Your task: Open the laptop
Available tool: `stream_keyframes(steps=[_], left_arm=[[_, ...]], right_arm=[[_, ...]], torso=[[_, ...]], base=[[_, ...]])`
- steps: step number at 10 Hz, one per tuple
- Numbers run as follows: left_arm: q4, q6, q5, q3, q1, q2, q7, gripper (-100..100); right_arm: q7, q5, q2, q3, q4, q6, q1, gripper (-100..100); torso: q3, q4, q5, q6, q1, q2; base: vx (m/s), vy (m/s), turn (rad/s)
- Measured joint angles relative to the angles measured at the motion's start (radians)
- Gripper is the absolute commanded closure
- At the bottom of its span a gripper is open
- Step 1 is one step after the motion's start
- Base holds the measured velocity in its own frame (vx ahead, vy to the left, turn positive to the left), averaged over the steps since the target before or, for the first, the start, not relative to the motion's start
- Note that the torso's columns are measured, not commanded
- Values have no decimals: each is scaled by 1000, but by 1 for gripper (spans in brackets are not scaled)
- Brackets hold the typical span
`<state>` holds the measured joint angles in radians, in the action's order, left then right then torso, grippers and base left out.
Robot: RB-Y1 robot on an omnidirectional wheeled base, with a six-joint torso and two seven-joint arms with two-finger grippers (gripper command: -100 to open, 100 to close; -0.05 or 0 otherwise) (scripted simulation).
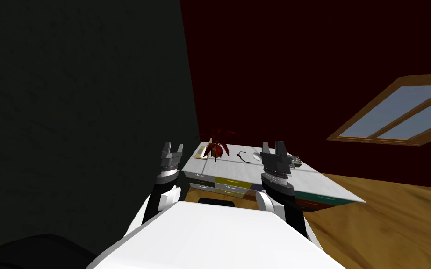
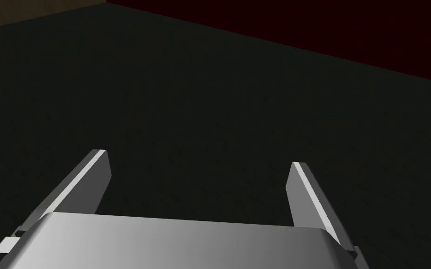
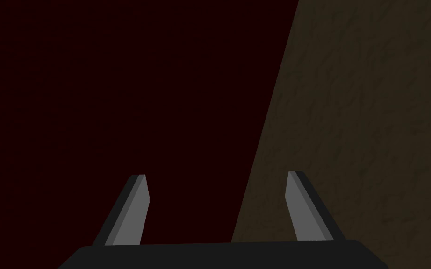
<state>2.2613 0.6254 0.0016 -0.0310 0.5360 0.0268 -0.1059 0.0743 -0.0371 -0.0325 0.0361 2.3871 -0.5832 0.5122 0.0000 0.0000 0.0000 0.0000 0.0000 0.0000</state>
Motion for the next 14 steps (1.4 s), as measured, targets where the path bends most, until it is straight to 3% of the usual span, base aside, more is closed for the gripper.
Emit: stream_keyframes(steps=[2,9,10,11,14], left_arm=[[0,0,0,0,0,0,0,0],[0,0,0,0,0,0,0,0],[0,0,0,0,0,0,0,-100],[-5,-11,2,-5,-10,24,-2,-100],[-39,-66,10,-30,-50,87,-19,-100]], right_arm=[[0,0,0,0,0,0,0,0],[0,0,0,0,0,0,0,0],[0,0,0,0,0,0,0,0],[0,0,0,0,0,0,0,0],[0,0,0,0,0,0,0,0]], torso=[[-209,105,0,0,0,104],[-1234,617,0,0,0,618],[-1382,691,0,0,0,691],[-1451,724,0,0,0,725],[-1476,738,0,0,0,737]], base=[[0,0,0],[0,0,0],[6,-1,-50],[3,-1,-98],[3,1,-110]])
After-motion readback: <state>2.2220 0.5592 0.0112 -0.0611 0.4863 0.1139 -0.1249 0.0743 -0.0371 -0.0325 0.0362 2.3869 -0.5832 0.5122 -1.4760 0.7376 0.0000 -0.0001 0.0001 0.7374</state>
